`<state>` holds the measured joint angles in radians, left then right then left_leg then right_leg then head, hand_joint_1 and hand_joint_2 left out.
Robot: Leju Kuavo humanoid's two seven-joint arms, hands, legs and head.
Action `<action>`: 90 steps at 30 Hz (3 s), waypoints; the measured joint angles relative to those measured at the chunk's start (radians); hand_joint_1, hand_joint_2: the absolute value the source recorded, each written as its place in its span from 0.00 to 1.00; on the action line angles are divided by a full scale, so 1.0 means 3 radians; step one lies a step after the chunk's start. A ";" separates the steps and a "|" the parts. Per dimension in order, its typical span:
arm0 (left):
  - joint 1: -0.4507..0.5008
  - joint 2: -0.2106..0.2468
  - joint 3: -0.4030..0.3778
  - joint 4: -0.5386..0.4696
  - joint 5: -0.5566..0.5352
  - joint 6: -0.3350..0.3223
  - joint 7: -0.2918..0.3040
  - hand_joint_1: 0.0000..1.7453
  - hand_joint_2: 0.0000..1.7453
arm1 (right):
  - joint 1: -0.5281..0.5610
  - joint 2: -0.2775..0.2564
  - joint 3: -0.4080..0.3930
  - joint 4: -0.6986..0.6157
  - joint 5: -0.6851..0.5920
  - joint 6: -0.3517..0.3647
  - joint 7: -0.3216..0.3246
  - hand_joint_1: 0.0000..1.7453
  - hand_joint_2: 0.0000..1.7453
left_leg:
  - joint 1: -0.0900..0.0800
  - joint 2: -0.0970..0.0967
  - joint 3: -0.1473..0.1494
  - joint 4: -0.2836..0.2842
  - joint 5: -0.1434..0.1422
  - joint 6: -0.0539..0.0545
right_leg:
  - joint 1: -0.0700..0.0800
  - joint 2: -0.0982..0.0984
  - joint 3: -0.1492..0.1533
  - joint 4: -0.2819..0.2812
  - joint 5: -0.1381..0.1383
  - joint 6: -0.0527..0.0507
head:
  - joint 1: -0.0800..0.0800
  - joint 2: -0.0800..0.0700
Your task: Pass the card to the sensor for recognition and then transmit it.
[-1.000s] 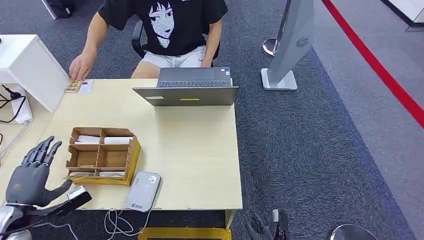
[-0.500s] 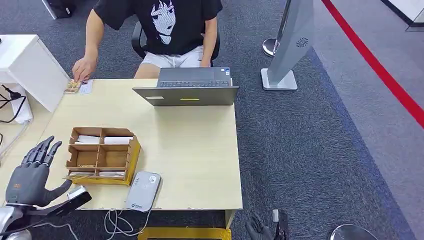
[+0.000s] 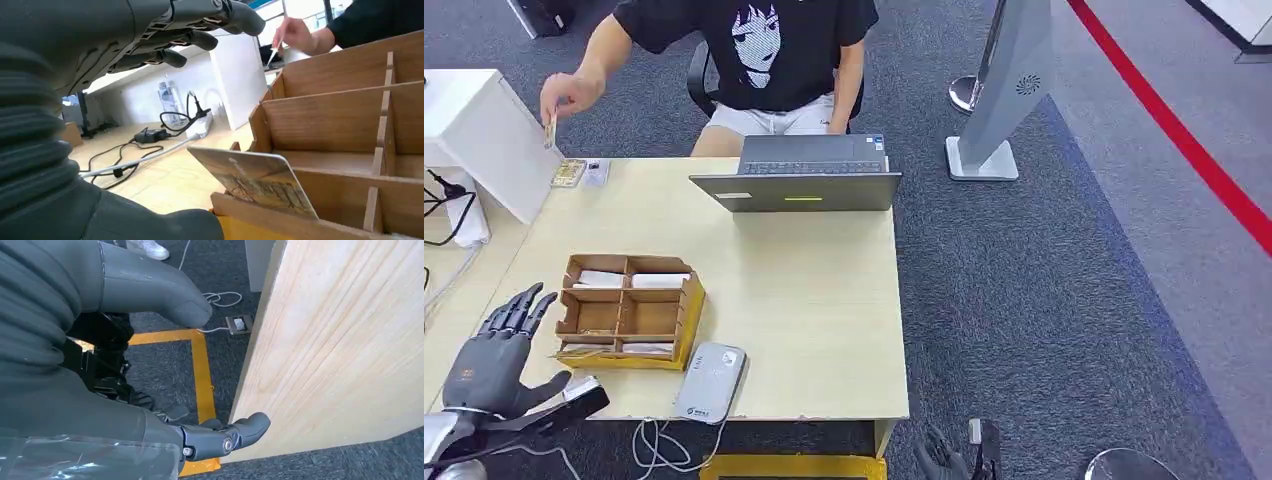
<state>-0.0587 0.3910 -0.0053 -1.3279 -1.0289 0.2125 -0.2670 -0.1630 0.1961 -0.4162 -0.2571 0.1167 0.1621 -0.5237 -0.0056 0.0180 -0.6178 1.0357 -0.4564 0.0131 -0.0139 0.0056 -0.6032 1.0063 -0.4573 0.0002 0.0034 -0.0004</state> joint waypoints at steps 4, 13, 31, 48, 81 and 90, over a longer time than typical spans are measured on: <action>-0.0017 -0.0011 -0.0009 0.0036 -0.0018 0.0000 0.0023 0.00 1.00 | 0.0000 0.0003 0.0023 0.0000 0.0000 0.0004 0.0001 0.00 1.00 | 0.0000 0.0000 0.0000 0.0000 0.0000 0.0000 | 0.0000 0.0000 0.0000 0.0000 0.0000 0.0000 | -0.0001 0.0000; -0.0033 -0.0013 -0.0019 0.0075 0.0005 -0.0010 0.0024 1.00 1.00 | 0.0000 0.0003 0.0029 0.0000 0.0000 0.0015 0.0001 0.00 1.00 | 0.0000 0.0000 0.0000 0.0000 0.0000 0.0000 | 0.0000 0.0000 0.0000 0.0000 0.0000 0.0000 | 0.0000 0.0000; -0.0048 -0.0010 -0.0019 0.0140 0.0047 -0.0015 0.0015 1.00 1.00 | -0.0001 0.0003 0.0033 0.0000 -0.0010 0.0019 0.0001 0.00 1.00 | 0.0000 0.0000 0.0000 0.0000 0.0000 0.0000 | 0.0000 0.0000 0.0000 0.0000 0.0000 0.0000 | 0.0000 0.0000; -0.0044 0.0023 -0.0019 -0.0085 0.0099 0.0137 -0.0048 1.00 1.00 | -0.0001 0.0003 0.0033 0.0000 -0.0032 0.0018 -0.0004 0.00 1.00 | 0.0000 0.0000 0.0000 0.0000 0.0000 0.0000 | 0.0000 0.0000 0.0001 0.0000 0.0000 0.0000 | 0.0000 0.0000; -0.0639 0.0371 -0.0004 -0.0257 0.0525 0.0065 0.0029 0.00 1.00 | -0.0022 0.0019 0.0037 -0.0003 -0.0070 -0.0001 0.0011 0.00 1.00 | 0.0000 0.0002 -0.0001 0.0000 -0.0003 -0.0002 | 0.0000 0.0002 -0.0001 0.0001 -0.0002 -0.0001 | -0.0001 0.0000; -0.0602 0.0359 0.0001 -0.0158 0.0528 0.0167 0.0004 0.00 1.00 | -0.0022 0.0022 0.0038 -0.0003 -0.0076 -0.0001 0.0011 0.00 1.00 | 0.0000 0.0001 -0.0001 0.0000 -0.0003 -0.0002 | 0.0000 0.0001 0.0000 0.0000 -0.0002 -0.0003 | -0.0001 0.0000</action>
<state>-0.2392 0.4986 -0.0050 -1.3752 -0.8705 0.2625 -0.2659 -0.1697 0.2026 -0.4047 -0.2579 0.0938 0.1617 -0.5203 -0.0055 0.0183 -0.6181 1.0357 -0.4574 0.0126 -0.0138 0.0060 -0.6031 1.0064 -0.4578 -0.0006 0.0031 -0.0004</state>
